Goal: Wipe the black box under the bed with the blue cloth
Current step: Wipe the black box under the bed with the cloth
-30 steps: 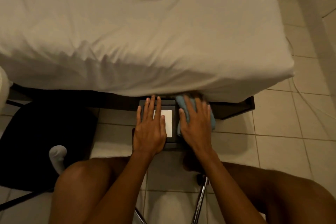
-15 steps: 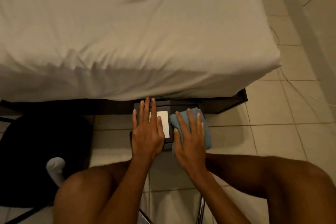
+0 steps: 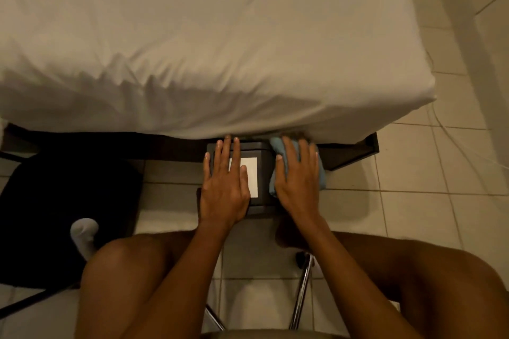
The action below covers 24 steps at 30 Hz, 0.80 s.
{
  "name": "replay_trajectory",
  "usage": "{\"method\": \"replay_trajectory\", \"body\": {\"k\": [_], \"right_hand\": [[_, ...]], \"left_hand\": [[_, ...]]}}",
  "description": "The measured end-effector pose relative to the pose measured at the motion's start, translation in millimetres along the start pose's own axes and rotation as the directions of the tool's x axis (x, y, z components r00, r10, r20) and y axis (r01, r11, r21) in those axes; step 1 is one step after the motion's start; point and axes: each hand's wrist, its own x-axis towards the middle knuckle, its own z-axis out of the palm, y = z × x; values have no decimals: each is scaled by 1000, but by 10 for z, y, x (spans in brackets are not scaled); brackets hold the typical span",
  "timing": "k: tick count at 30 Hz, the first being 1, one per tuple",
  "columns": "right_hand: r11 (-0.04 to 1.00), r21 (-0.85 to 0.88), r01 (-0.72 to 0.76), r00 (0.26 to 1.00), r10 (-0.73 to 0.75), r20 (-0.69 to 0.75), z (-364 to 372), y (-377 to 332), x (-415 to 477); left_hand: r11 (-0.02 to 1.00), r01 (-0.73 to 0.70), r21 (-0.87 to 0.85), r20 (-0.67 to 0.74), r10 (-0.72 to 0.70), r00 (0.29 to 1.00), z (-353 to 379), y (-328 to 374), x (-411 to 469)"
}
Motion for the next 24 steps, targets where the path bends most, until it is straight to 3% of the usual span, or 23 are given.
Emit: {"method": "replay_trajectory", "body": {"k": [3,5,7,8,10,12,13,16,18,21,24], "right_hand": [[990,61,-131,989,134,-55,24,19,-451],[992,116,52,999,-51,-12,114,-56,-823],[955,141,260,965,-263,-1,173,-49,-652],[962,86,257,966,-259,12,156,-38,-430],[997,11,81,997,-81,2,69,56,-99],[992,63,-109,992,112,-53,-14,141,-200],[987,87,-136,988,141,-61,1,174,-378],[994,56,96,995,-97,12,136,53,-940],[978,70,194,978,-198,57,195,30,-640],[998,11,67,998,-67,0,70,63,-66],[995,75,-65,998,65,-9,43,10,-413]], "left_hand": [[1000,6,6,6,-6,1000,-8,-5,-6],[1000,10,2,10,-10,1000,5,-15,-2],[1000,5,0,4,-5,1000,9,-17,4],[1000,3,-3,4,-3,1000,6,-16,5],[1000,5,-3,5,-5,1000,-3,-7,0],[1000,6,-6,2,-6,1000,-26,9,-3],[1000,7,-11,1,-7,1000,-24,11,1],[1000,17,-18,12,-17,1000,-2,0,6],[1000,12,-15,6,-12,1000,12,-15,1],[1000,7,-8,-6,-7,1000,25,-18,-3],[1000,7,-13,0,-7,1000,20,-14,1]]}}
